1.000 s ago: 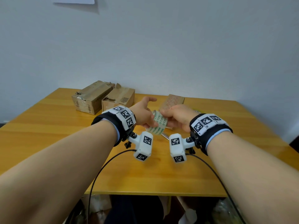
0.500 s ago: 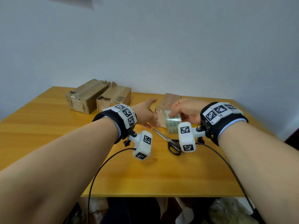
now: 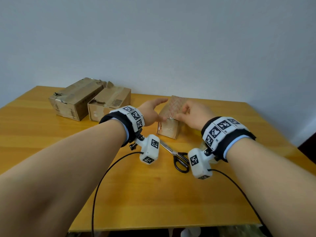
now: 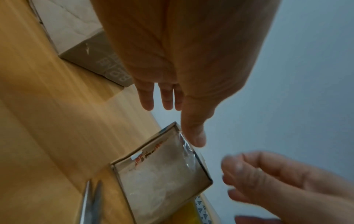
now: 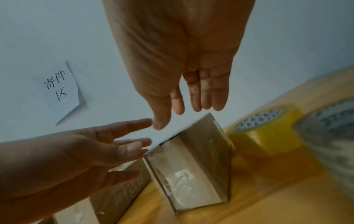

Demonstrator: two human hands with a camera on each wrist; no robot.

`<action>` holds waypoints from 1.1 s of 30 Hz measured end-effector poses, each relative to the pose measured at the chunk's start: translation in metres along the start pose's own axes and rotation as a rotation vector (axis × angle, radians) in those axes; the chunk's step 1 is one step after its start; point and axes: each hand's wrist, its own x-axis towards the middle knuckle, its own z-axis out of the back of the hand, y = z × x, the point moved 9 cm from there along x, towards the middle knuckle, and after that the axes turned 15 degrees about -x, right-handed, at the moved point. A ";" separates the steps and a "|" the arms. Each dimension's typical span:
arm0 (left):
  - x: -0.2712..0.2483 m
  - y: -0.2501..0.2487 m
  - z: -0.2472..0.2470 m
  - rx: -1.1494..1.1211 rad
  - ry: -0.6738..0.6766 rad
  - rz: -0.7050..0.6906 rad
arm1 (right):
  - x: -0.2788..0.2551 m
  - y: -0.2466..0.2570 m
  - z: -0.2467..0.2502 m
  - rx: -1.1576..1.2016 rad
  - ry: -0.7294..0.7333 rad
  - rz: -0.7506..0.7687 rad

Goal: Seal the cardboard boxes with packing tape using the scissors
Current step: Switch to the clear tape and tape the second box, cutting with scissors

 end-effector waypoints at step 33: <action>0.004 0.035 0.021 0.014 0.029 0.134 | 0.023 0.053 0.003 -0.038 0.021 0.079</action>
